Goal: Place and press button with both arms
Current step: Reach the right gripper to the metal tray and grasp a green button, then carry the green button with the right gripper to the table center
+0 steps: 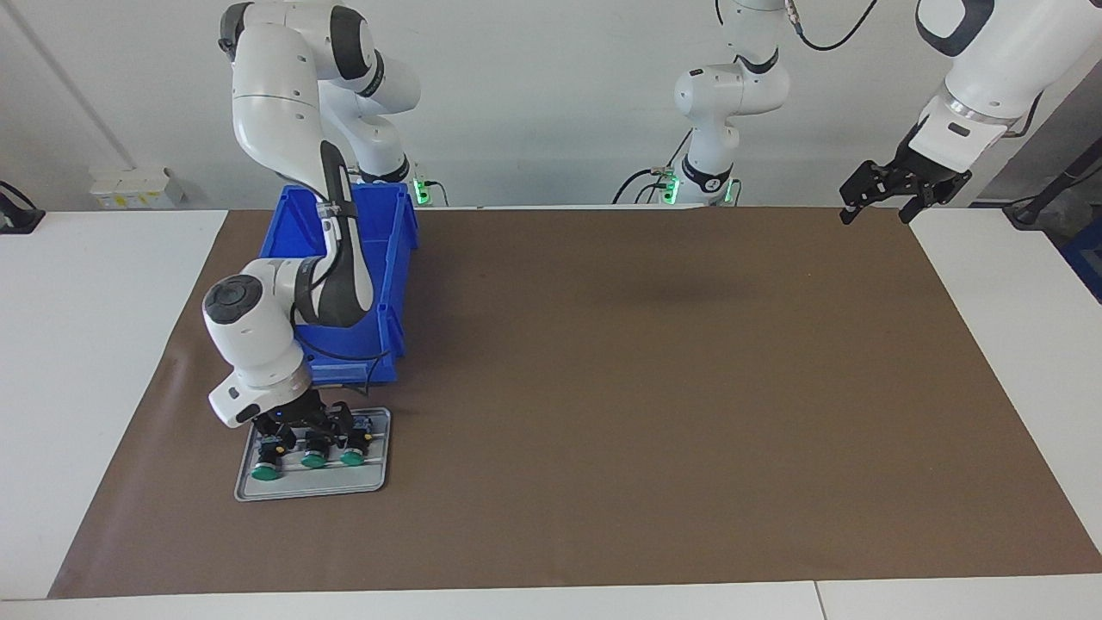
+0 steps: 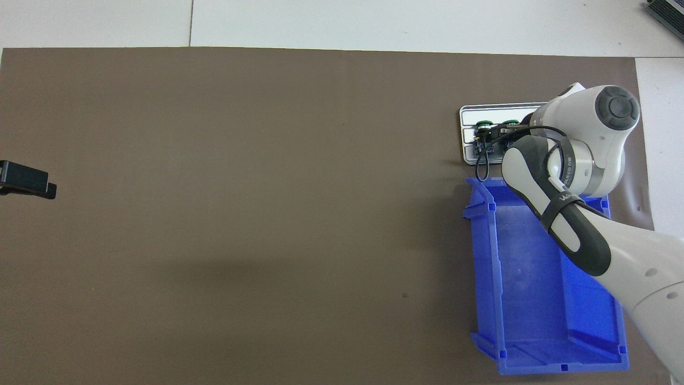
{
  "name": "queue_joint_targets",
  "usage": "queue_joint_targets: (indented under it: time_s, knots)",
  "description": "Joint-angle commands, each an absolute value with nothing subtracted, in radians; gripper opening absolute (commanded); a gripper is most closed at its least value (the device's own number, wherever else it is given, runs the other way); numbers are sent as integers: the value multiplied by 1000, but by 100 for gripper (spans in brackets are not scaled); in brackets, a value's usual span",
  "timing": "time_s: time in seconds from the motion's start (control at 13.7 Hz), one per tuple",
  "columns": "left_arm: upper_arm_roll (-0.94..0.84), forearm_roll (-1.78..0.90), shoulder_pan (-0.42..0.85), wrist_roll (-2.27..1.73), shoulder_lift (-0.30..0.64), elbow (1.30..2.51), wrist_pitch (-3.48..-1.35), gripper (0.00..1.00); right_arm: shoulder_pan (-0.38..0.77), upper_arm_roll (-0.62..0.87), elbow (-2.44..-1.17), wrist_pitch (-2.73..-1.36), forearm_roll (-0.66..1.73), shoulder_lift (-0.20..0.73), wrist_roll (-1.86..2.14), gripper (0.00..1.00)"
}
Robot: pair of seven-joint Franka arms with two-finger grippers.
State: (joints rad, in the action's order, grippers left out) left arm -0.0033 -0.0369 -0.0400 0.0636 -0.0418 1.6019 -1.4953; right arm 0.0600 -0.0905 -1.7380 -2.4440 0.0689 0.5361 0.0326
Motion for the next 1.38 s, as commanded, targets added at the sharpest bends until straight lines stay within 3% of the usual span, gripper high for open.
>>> queue_joint_targets:
  time_s: [0.0,0.07,0.36,0.65,0.95,1.31]
  knots:
    - [-9,-20,-48,69,-69,1634,-1511,100,55,-84,-1758,-2471,91,534,69,13]
    - [-9,-20,-48,69,-69,1634,-1511,100,55,-86,-1756,-2465,89,534,68,0]
    - [-9,-20,-48,69,-69,1634,-1511,100,54,-90,-1709,-2406,90,514,55,0]
    - [-9,-20,-48,69,-69,1634,-1511,100,66,-97,-1554,-2190,16,460,-17,0]
    - [-9,-20,-48,69,-69,1634,-1511,100,188,-97,-1370,-1953,-78,456,-352,0]
    - [-9,-20,-48,69,-69,1634,-1511,100,353,-86,-1358,-1953,-80,454,-1005,0]
